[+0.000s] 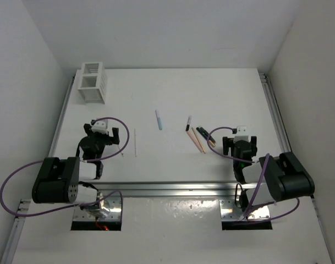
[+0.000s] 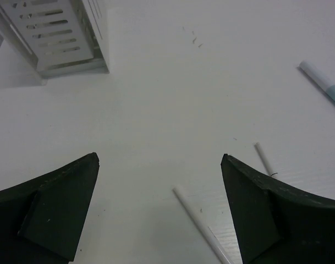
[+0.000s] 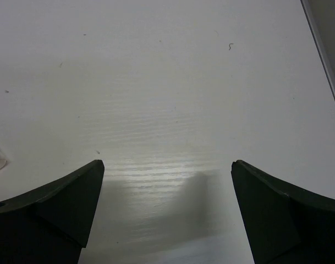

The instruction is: Organize the makeup

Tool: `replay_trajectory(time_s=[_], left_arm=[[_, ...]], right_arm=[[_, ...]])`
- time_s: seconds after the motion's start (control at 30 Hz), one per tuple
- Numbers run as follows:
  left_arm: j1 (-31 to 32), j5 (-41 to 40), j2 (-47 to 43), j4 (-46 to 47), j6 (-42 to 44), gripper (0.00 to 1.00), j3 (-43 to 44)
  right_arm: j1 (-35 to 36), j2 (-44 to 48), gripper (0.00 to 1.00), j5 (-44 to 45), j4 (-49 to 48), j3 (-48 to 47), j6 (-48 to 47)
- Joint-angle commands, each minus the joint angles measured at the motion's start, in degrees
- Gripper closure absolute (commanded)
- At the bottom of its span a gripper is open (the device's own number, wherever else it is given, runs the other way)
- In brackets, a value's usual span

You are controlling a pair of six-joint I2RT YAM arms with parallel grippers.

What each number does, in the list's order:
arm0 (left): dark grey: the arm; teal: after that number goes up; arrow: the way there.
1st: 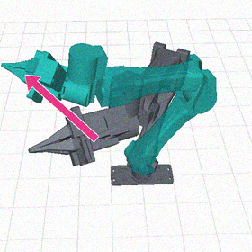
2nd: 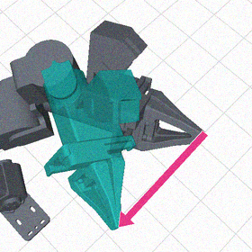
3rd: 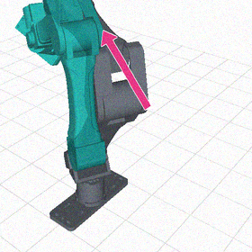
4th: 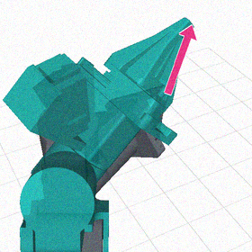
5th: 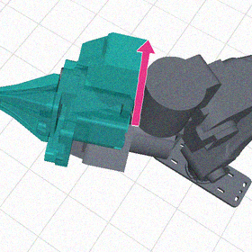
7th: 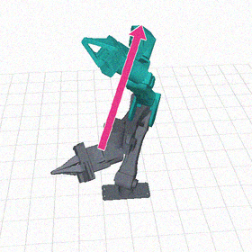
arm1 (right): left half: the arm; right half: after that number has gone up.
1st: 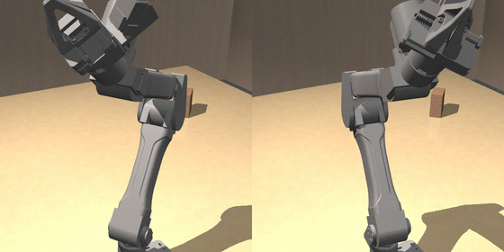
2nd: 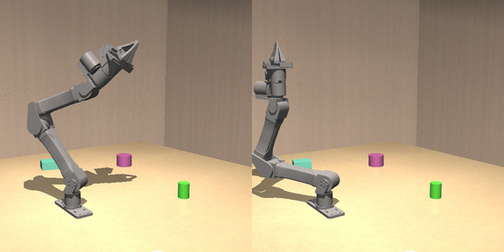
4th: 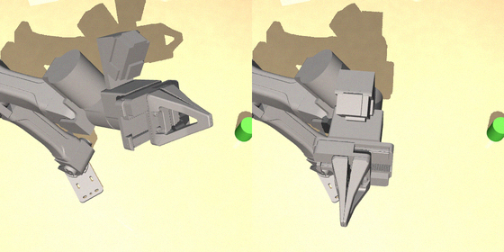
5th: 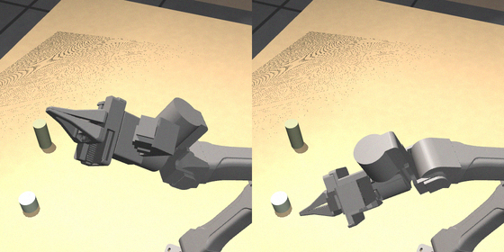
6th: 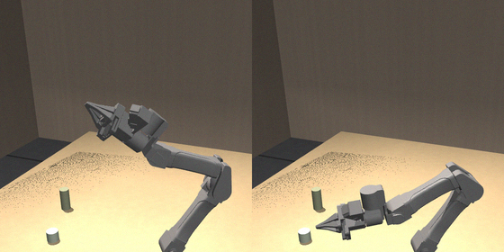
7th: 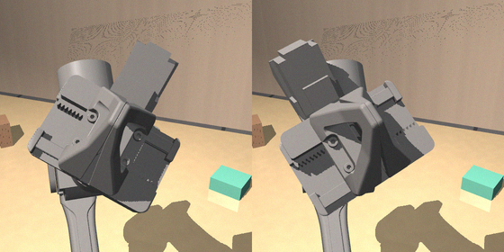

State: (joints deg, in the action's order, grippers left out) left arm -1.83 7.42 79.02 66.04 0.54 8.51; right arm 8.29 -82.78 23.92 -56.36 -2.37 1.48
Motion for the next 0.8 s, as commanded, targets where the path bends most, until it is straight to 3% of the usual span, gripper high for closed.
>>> replay_trajectory(time_s=[0.0,0.17,0.23,0.27,0.33,0.37,0.5,0.57,0.6,0.77], left_arm=[[0.5,0.1,0.3,2.3,-0.7,0.01,0.5],[0.5,0.1,0.3,2.3,-0.7,0.01,0.5],[0.5,5.8,-1.4,-0.9,0.8,0.01,2.9],[0.5,13.8,-3.6,-18.1,6.0,0.01,10.6],[2.3,18.1,-5.2,-36.6,12.7,0.01,20.7],[3.5,16.2,-5.2,-48.9,11.6,0.01,28.6],[8.3,-4.5,-5.2,-66.0,9.0,0.01,37.3],[8.9,-10.5,-5.9,-73.6,6.3,0.01,39.4],[9.5,-14.1,-6.6,-75.5,5.3,0.01,40.8],[9.5,-12.4,-7.8,-87.6,0.3,0.01,45.4]], right_arm=[[-0.5,1.2,0.00,-0.2,-1.6,4.9,1.2],[-0.6,1.2,0.00,-0.1,-1.5,4.9,1.1],[-0.6,1.3,0.00,-0.1,-1.0,4.7,1.4],[-0.7,1.6,0.00,-0.1,-0.5,4.6,1.6],[-1.0,2.7,0.00,1.5,3.2,3.4,2.3],[-0.8,3.8,0.00,1.3,4.1,3.6,2.7],[-0.6,5.0,0.00,1.3,1.0,4.0,0.4],[1.0,7.9,0.00,3.2,10.2,0.3,0.7],[1.1,13.2,0.00,4.1,19.5,-3.8,1.5],[0.4,14.4,0.00,3.6,59.0,-21.7,3.5]])
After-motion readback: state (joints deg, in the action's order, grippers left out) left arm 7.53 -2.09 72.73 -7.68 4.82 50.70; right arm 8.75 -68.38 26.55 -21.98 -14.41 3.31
